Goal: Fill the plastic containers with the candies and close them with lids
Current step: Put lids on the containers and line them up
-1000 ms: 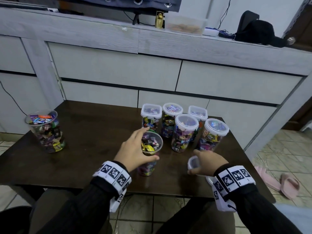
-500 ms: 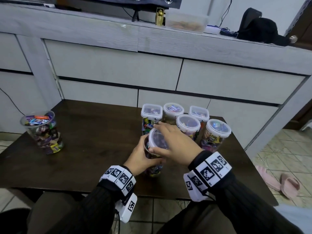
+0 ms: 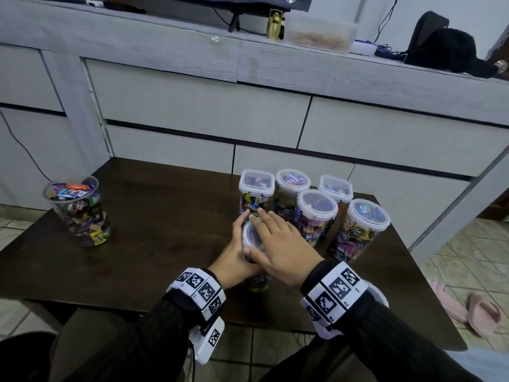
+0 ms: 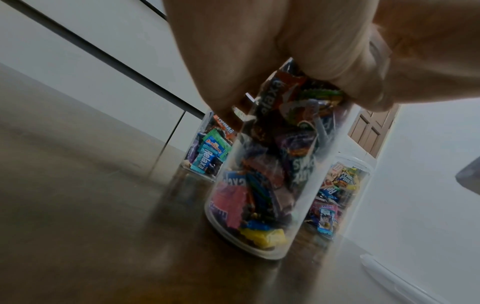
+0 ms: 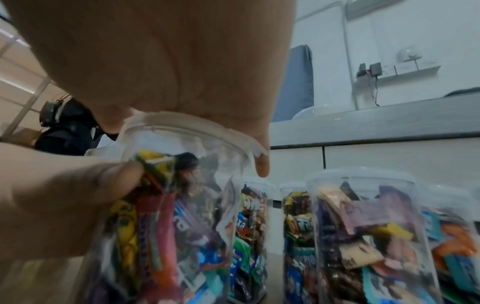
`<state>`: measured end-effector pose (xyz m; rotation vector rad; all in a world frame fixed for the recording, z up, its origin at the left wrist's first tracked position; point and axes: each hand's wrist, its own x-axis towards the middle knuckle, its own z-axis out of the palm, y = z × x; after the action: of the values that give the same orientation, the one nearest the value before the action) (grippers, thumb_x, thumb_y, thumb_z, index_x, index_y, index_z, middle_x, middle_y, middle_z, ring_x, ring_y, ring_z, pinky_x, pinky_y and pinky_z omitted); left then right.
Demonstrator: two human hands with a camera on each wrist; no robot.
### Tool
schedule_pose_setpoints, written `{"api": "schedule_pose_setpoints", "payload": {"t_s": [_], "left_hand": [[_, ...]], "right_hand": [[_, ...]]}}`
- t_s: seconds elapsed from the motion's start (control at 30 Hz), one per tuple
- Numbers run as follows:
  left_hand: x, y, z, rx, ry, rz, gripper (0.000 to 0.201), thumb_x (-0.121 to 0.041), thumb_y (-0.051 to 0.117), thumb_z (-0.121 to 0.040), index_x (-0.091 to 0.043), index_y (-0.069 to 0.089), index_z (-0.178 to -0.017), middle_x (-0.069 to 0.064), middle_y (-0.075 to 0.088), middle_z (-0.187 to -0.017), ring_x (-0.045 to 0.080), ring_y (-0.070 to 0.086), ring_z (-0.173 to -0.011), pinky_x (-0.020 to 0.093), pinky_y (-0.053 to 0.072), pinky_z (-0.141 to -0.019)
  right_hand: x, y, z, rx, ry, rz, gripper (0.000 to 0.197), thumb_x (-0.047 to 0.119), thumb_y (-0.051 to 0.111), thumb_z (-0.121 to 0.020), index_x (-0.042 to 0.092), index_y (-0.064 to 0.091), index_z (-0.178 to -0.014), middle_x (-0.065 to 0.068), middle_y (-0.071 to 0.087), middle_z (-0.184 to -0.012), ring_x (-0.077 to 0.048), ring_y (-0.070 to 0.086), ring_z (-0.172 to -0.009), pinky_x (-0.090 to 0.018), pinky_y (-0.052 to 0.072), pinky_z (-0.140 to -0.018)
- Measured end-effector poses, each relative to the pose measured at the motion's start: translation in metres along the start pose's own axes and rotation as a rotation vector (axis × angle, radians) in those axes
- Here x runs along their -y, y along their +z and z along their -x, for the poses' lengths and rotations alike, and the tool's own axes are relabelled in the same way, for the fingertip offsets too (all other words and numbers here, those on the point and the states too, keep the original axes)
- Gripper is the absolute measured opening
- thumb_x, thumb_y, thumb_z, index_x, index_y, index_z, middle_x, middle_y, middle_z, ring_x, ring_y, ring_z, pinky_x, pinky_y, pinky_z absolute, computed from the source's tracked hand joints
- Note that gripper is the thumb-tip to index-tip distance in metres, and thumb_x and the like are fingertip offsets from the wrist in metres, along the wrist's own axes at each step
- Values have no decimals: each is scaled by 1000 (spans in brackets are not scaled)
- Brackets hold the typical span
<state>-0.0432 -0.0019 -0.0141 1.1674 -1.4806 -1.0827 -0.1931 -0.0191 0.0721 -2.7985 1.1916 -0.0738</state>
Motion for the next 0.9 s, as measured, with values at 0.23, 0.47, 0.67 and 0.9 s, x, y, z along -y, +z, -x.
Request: {"api": "schedule_pose_setpoints", "payload": {"t_s": [0.23,0.47,0.67,0.9], "left_hand": [[-6,1,2,-42,100,-37,105,-32,91,-58,-45,26,-139,-19,39,-145,5,40,-136,35,36,-114],[-12,0,4,6,70,4,101,-30,89,-63,-33,27,-143,-19,43,-143,6,41,-136,28,37,-111],[-27,-22,-9,199,6,-72,105,-3,90,-61,-20,30,-146,-3,47,-142,10,45,-134,36,36,-114],[-33,-48,-15,226,-58,-147,86,-7,84,-73,-29,35,-141,-12,54,-133,-2,51,-124,13,43,-99]], "right_hand": [[-22,-17,-4,114,18,-806,34,17,45,-99,17,39,-132,3,20,-157,-6,5,-145,-38,4,-121],[-47,-18,11,123,-215,-448,74,30,74,-81,36,35,-143,12,9,-159,3,1,-145,-22,9,-117],[-55,-24,11,66,-196,-261,73,34,74,-80,41,37,-142,9,22,-154,-10,22,-140,-30,20,-116],[-52,-11,17,-91,-46,-104,82,51,73,-75,34,34,-145,-3,32,-127,-18,34,-121,-18,25,-101]]}}
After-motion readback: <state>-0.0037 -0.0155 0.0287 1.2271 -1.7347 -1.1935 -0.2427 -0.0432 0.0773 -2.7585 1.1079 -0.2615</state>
